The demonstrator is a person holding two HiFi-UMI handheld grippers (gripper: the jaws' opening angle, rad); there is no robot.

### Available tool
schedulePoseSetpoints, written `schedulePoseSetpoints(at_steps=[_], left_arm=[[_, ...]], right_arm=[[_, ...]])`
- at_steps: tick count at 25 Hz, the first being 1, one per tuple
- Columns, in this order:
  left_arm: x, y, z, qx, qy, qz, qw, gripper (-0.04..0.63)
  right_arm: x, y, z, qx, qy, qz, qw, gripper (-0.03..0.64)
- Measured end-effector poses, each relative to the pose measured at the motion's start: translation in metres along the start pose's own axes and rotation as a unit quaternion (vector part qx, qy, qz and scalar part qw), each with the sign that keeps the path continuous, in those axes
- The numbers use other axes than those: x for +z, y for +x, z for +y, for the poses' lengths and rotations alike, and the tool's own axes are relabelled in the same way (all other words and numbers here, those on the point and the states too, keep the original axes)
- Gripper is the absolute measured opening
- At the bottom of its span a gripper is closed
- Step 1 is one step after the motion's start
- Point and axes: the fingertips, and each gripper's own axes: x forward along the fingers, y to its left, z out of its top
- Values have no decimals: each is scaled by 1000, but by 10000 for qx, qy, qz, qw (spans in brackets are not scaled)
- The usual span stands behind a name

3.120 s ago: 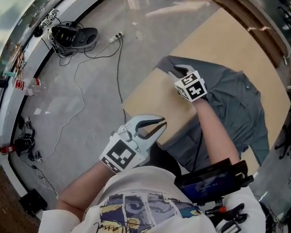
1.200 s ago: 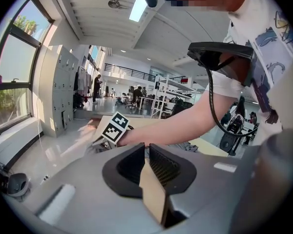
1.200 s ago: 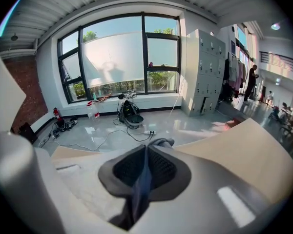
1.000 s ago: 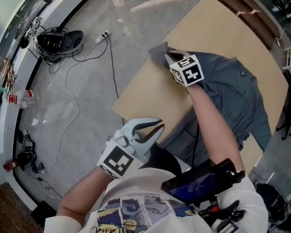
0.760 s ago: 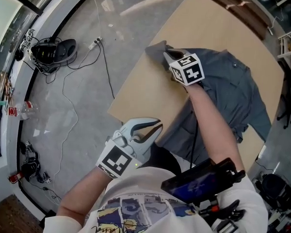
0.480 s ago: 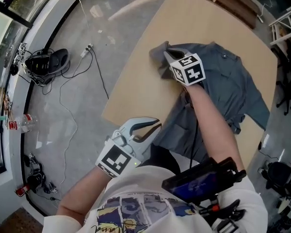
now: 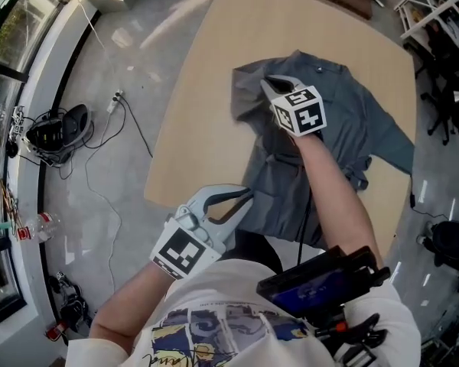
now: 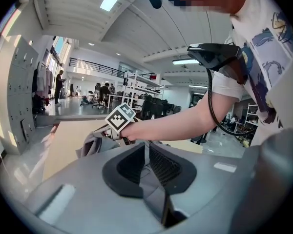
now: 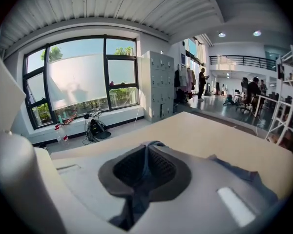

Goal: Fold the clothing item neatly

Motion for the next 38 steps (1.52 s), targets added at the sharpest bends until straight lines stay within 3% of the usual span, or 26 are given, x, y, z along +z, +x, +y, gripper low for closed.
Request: schedulePoseSetpoints(at_steps=[11, 23, 32, 38], left_arm=[[12, 44, -27, -653, 180, 100, 9977, 37], [14, 84, -54, -1139, 268, 265, 9928, 37], [14, 107, -66, -1243, 274, 387, 9911, 37], [13, 118, -70, -1249, 255, 452, 9908, 37]], right_arm=[[-44, -74, -80, -813, 557, -64, 9951, 21], [-119, -145, -150, -1596, 1171, 49, 9802, 21], [-171, -166, -178, -1857, 1479, 242, 9711, 20], [-206, -161, -185, -1803, 1628, 482, 9689, 18]])
